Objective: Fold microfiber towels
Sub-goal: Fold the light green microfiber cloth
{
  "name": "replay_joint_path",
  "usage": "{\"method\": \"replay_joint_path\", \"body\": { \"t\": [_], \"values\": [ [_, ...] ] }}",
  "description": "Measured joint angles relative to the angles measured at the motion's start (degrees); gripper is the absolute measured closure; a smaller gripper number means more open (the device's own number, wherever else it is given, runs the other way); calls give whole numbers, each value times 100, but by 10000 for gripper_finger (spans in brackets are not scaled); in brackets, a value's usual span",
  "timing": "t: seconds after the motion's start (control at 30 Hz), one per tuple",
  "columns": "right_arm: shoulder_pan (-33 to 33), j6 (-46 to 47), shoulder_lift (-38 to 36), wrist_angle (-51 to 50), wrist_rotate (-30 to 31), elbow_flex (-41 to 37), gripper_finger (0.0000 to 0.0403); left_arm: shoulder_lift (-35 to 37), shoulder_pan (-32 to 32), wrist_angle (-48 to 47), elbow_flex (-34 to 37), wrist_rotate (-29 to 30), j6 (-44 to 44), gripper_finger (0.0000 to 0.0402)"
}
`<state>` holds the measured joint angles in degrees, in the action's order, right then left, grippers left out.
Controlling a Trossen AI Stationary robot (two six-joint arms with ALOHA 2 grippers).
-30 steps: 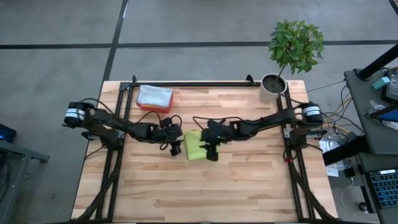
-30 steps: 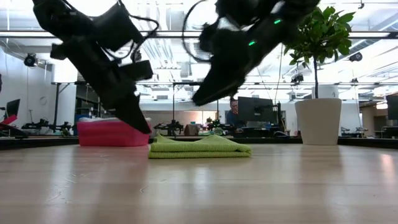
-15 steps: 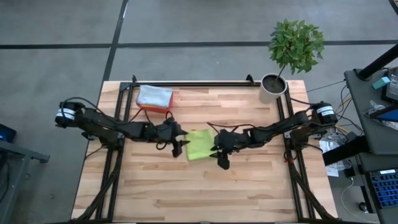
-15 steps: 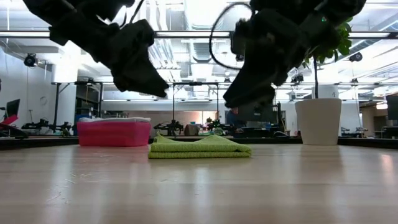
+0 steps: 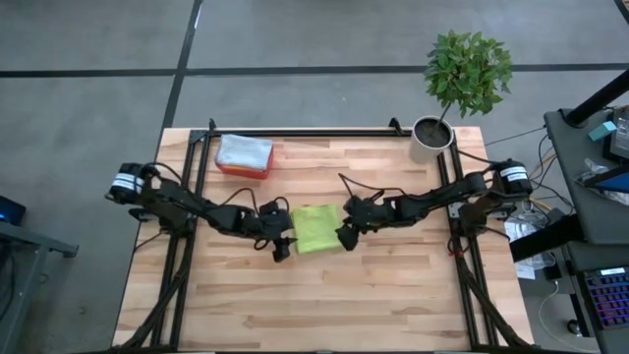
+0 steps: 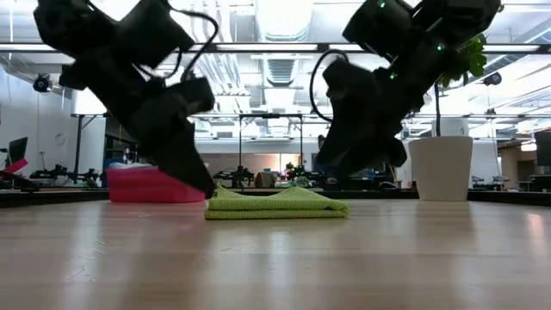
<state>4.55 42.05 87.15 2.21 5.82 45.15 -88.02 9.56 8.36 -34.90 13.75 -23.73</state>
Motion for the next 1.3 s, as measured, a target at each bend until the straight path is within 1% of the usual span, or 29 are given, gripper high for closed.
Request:
{"method": "replay_joint_path", "body": {
  "t": [0.17, 0.33, 0.47, 0.57, 0.67, 0.73, 0.8, 1.03, 1.17, 1.3],
  "values": [
    [-250, 89, 147, -17, 37, -31, 166, -407, 0, 61, -6, 1, -16, 208],
    [-415, 247, 631, 90, 27, -35, 151, -585, 0, 121, -15, 49, -141, 208],
    [-445, 277, 1002, 872, -22, -28, 151, -590, 0, 117, -14, 47, -144, 208],
    [-447, 234, 1174, 1422, -282, -28, 162, -573, -2, 132, -8, 31, -141, 208],
    [-445, 305, 1220, 1620, -329, -33, 185, -573, -7, 163, -3, 26, -144, 208],
    [-449, 313, 1218, 1618, -330, -37, 212, -573, -7, 169, 0, 25, -144, 208],
    [-458, 310, 1209, 1630, -330, -39, 245, -573, -7, 170, 0, 25, -143, 208],
    [-493, 110, 1152, 1596, -418, -39, 378, -545, -7, 149, -13, 2, -114, 208],
    [-630, 12, 989, 1312, -870, -39, 388, -451, -7, 116, -10, -87, -107, 208],
    [-824, -165, 705, 566, -931, -39, 388, -434, 0, 169, -6, -80, -121, 208]
  ]
}}
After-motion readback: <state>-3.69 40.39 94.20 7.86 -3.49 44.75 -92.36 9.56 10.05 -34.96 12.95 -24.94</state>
